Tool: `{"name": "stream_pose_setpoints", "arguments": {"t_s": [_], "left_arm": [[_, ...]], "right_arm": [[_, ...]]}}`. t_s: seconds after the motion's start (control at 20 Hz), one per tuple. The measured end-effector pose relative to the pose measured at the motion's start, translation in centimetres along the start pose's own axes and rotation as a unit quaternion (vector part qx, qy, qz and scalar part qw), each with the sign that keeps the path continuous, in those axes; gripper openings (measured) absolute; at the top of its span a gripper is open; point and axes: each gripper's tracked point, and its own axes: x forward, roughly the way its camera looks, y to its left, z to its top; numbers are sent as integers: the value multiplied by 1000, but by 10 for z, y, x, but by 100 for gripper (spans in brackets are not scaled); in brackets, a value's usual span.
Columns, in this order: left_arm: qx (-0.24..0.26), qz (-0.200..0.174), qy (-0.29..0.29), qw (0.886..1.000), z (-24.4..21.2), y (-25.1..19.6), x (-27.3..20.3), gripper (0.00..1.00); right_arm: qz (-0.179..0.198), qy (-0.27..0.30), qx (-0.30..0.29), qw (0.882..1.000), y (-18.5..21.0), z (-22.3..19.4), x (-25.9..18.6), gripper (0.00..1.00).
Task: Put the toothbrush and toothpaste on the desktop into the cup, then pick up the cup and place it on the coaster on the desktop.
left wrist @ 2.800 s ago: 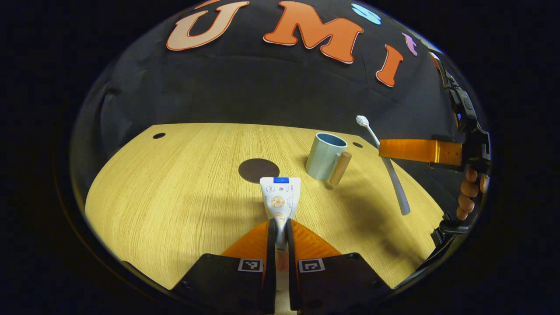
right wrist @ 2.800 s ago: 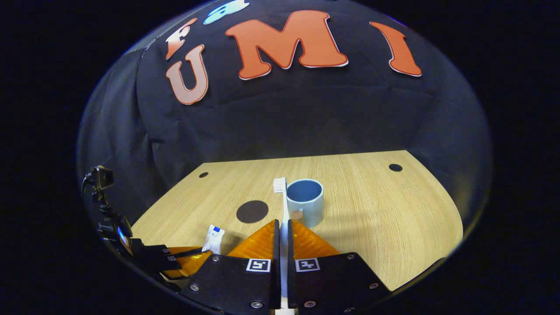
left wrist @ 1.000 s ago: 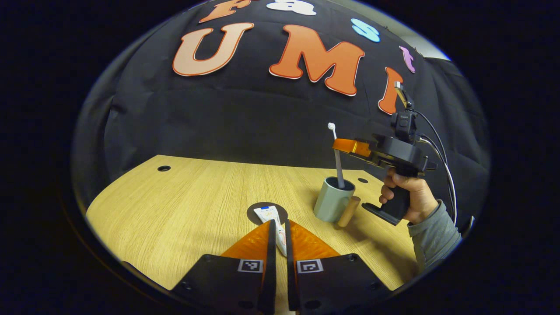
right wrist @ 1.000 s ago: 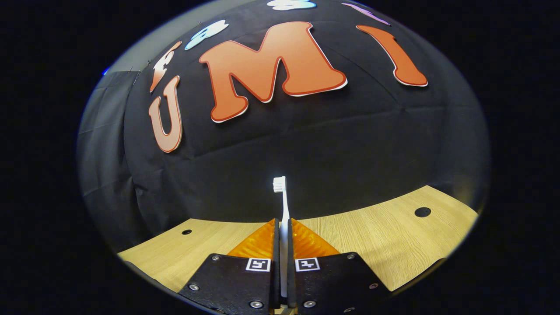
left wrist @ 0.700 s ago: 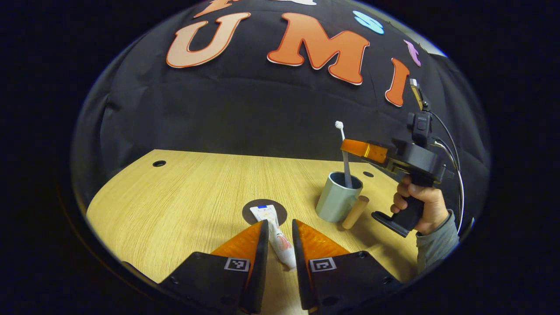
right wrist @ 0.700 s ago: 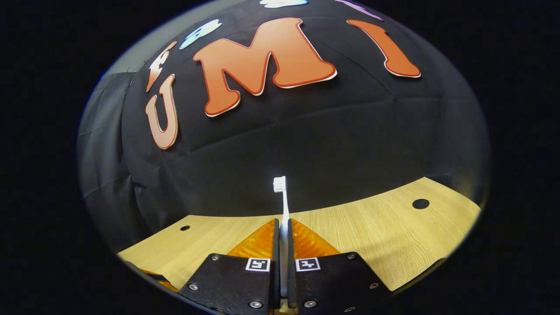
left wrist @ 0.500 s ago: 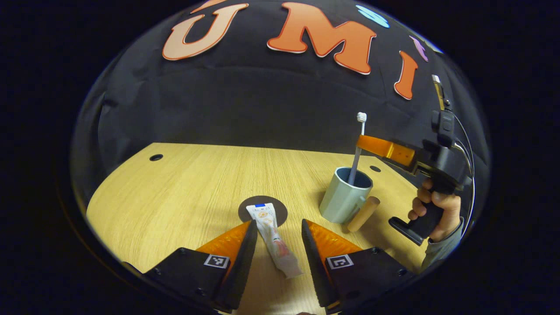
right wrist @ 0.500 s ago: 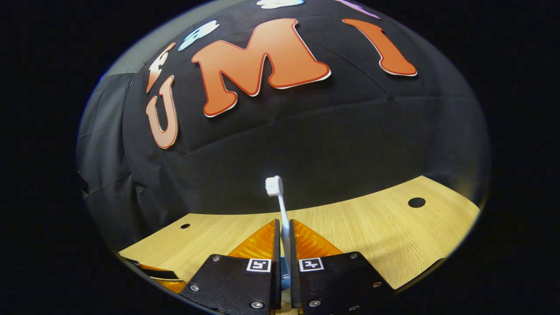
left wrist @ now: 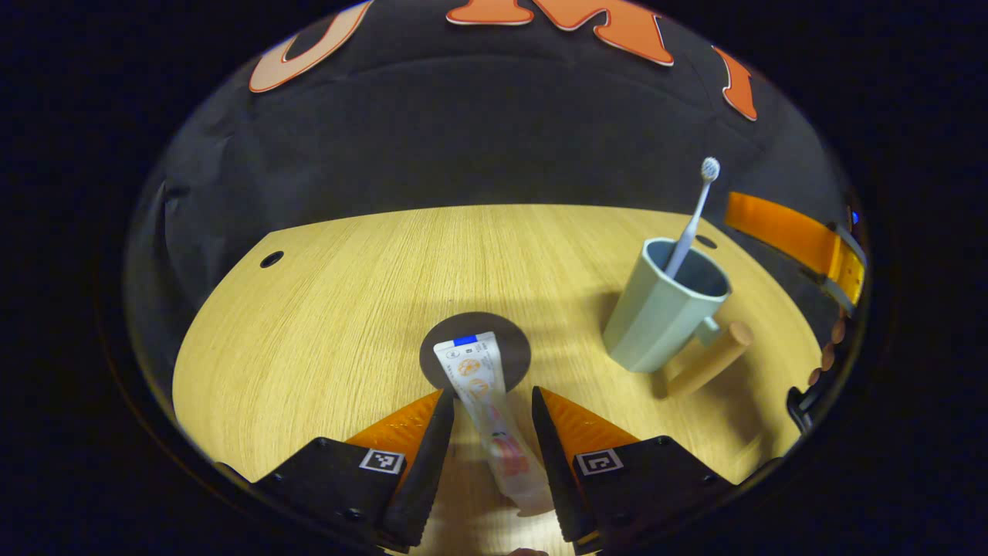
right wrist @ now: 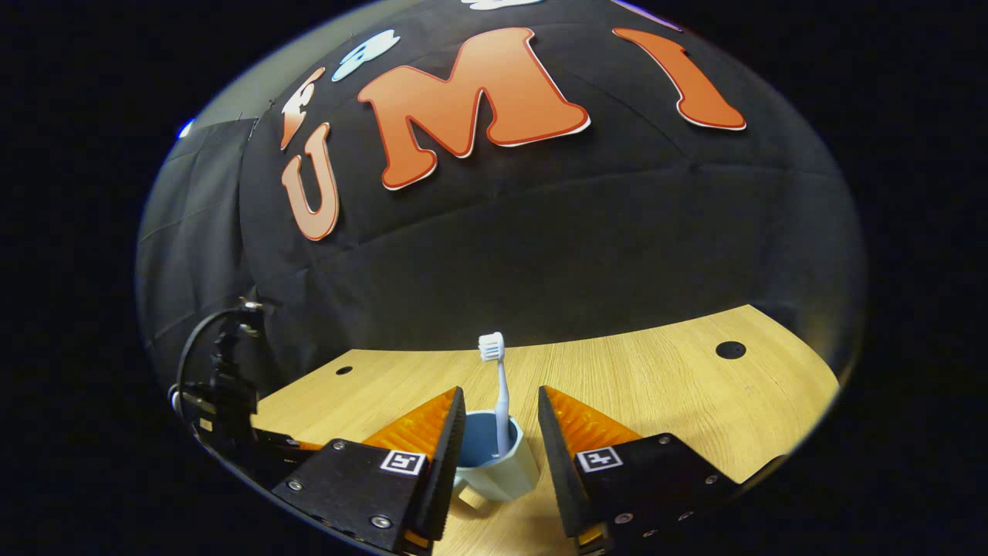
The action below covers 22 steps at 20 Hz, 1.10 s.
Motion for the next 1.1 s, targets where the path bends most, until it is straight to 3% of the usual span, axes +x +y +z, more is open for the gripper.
{"name": "stream_pose_setpoints", "arguments": {"t_s": [0.1,0.15,0.2,0.3,0.35,0.45,0.6,0.7,0.8,0.85,1.05,1.1], "left_arm": [[-5,1,23,1000,-9,-4,10,63],[-4,5,23,1000,-4,-5,10,66],[0,11,22,1000,-4,-3,18,63],[-3,22,27,999,0,-1,20,69],[-11,17,29,999,3,-4,23,66],[-17,17,36,999,14,-7,29,39],[-29,18,32,999,17,-7,26,32],[-41,-4,26,999,18,-10,26,19],[-63,-19,8,998,23,-6,18,19],[-66,-27,2,997,25,-7,15,13],[-78,-50,-39,995,50,-6,-15,13],[-77,-53,-55,994,63,-6,-25,13]], "right_arm": [[-4,0,-2,1000,-8,1,-14,67],[-7,-1,-1,1000,-13,2,-21,70],[-9,-5,-1,1000,-17,5,-27,72],[-16,-12,1,1000,-24,9,-37,73],[-18,-14,3,1000,-28,10,-42,74],[-22,-17,6,1000,-32,11,-49,74],[-32,-16,4,999,-41,11,-58,75],[-34,-18,6,999,-42,11,-64,75],[-34,-22,8,999,-41,11,-69,75],[-34,-21,9,999,-41,10,-71,75],[-37,-14,7,999,-41,0,-79,75],[-36,-14,7,999,-40,-2,-80,67]]}}
